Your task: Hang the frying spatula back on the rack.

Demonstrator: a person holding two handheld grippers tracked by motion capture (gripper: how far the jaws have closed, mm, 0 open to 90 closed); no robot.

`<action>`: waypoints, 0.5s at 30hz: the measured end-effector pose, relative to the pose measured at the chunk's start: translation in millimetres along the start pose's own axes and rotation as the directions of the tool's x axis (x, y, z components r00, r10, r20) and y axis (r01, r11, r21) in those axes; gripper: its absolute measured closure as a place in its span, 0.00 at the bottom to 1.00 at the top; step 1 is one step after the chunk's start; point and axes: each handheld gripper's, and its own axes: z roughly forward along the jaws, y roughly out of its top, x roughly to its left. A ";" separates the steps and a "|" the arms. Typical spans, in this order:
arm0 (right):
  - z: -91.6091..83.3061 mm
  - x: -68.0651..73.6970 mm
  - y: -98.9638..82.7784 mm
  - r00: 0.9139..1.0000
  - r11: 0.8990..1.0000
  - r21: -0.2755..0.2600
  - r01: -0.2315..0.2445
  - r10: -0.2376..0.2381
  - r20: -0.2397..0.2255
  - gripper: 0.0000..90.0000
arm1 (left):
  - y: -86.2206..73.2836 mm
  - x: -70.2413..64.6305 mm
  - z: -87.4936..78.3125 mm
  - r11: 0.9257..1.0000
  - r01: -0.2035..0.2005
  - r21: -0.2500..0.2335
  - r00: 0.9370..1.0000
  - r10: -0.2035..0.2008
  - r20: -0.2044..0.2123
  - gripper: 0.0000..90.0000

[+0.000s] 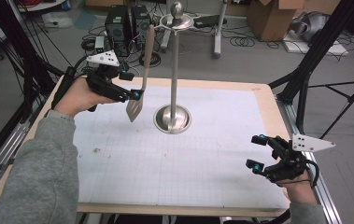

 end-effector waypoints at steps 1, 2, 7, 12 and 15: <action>0.1 0.5 -0.1 1.000 1.000 0.003 -0.005 0.005 -0.002 0.10 | -0.5 0.3 -1.5 1.000 -0.001 0.000 1.000 0.001 -0.001 0.20; 0.3 0.6 -0.2 1.000 1.000 0.002 -0.006 0.006 -0.002 0.10 | -1.1 0.4 -3.1 1.000 0.003 -0.002 1.000 -0.003 0.000 0.20; 0.5 0.3 -1.1 1.000 1.000 0.008 -0.007 0.007 -0.001 0.10 | -4.5 0.1 -11.6 1.000 0.006 -0.013 1.000 -0.006 -0.010 0.18; 0.9 -0.2 -1.7 1.000 1.000 0.006 -0.005 0.005 0.002 0.10 | -11.7 -2.7 -21.5 1.000 -0.001 -0.031 1.000 0.001 -0.013 0.17; 1.6 -0.1 -1.6 1.000 1.000 0.008 0.001 -0.001 0.002 0.10 | -18.4 -5.0 -28.3 0.999 0.003 -0.046 1.000 -0.004 -0.020 0.17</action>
